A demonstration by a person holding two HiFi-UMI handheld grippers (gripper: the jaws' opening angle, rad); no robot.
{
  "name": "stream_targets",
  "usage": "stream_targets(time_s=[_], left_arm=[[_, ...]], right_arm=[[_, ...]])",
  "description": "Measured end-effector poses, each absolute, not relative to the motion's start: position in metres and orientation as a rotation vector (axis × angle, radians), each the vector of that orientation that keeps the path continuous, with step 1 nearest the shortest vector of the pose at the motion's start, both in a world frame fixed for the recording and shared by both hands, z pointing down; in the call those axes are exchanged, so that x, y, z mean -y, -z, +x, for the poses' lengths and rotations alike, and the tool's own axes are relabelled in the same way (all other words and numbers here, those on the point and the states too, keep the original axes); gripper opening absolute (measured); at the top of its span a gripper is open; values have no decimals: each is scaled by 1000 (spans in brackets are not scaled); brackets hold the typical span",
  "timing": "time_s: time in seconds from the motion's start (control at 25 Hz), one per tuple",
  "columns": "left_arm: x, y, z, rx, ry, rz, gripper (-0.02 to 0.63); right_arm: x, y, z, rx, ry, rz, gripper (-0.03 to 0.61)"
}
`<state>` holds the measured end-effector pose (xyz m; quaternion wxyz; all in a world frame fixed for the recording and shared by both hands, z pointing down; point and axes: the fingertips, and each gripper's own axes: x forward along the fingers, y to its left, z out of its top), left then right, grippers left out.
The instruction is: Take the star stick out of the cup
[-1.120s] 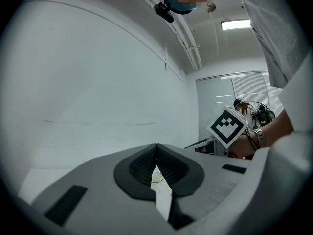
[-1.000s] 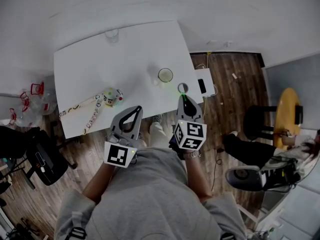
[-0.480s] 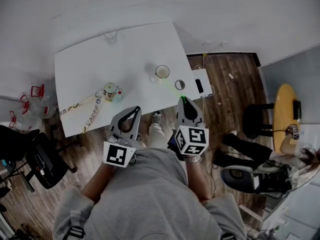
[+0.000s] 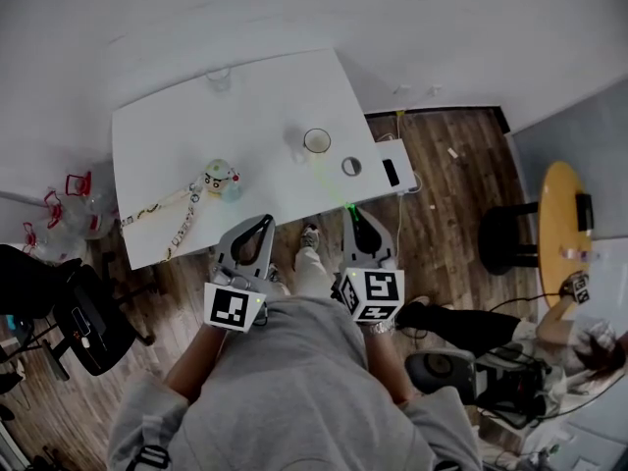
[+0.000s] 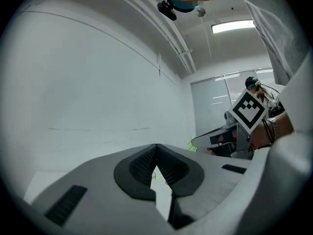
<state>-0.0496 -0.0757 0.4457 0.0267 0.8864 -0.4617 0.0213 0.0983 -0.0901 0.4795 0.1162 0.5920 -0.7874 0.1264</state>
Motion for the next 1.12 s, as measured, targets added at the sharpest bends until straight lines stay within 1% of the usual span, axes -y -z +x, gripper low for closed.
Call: stream_targets(time_s=[0.56,1.12], left_arm=[[62,-448,-54,1441,-74,2747,31],[73,-431,-67,1510,-56,2746,30]], right_arm=[[65,-488,102,2305,-412,1735,44],[76,-432,97,2426,-312,1697,44]])
